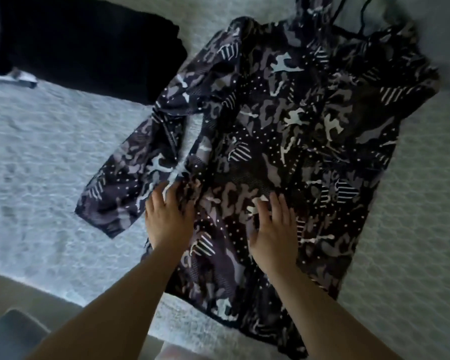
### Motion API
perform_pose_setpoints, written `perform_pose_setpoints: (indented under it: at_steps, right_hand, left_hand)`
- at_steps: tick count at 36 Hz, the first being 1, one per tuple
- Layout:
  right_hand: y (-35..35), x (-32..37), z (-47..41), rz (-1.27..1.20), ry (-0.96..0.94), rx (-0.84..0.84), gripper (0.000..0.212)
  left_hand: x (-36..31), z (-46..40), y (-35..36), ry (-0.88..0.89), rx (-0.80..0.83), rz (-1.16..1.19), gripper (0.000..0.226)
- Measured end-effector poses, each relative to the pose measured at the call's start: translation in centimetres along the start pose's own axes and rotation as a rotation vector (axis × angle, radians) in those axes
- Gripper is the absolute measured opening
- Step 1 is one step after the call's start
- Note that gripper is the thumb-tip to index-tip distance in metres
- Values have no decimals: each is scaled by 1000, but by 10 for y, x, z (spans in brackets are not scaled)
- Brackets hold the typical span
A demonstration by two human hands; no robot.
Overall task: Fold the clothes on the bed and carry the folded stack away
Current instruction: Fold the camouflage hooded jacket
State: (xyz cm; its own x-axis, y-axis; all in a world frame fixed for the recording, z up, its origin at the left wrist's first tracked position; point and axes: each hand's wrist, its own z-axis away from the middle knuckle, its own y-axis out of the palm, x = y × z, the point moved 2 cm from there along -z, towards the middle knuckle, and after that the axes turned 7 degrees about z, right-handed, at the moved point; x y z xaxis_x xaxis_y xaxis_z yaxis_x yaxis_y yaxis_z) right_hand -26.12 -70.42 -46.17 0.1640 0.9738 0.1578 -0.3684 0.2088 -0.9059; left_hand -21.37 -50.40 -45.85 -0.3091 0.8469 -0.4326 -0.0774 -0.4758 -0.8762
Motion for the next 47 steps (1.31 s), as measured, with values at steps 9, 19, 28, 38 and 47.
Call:
perform_pose_setpoints:
  at_steps: [9, 19, 28, 38, 47]
  right_hand:
    - [11, 80, -1, -81, -237, 167, 63]
    - [29, 94, 6, -74, -173, 299, 61]
    - [33, 87, 7, -35, -224, 305, 67]
    - [30, 80, 6, -83, -255, 356, 65]
    - [32, 65, 4, -39, -343, 406, 68]
  left_hand:
    - [31, -19, -18, 47, 436, -360, 45]
    - [47, -14, -10, -52, 406, -262, 53]
    - [79, -25, -28, -355, 276, 164, 30]
    - [81, -22, -23, -521, 300, 481, 39]
    - [79, -18, -38, -890, 552, 1026, 47]
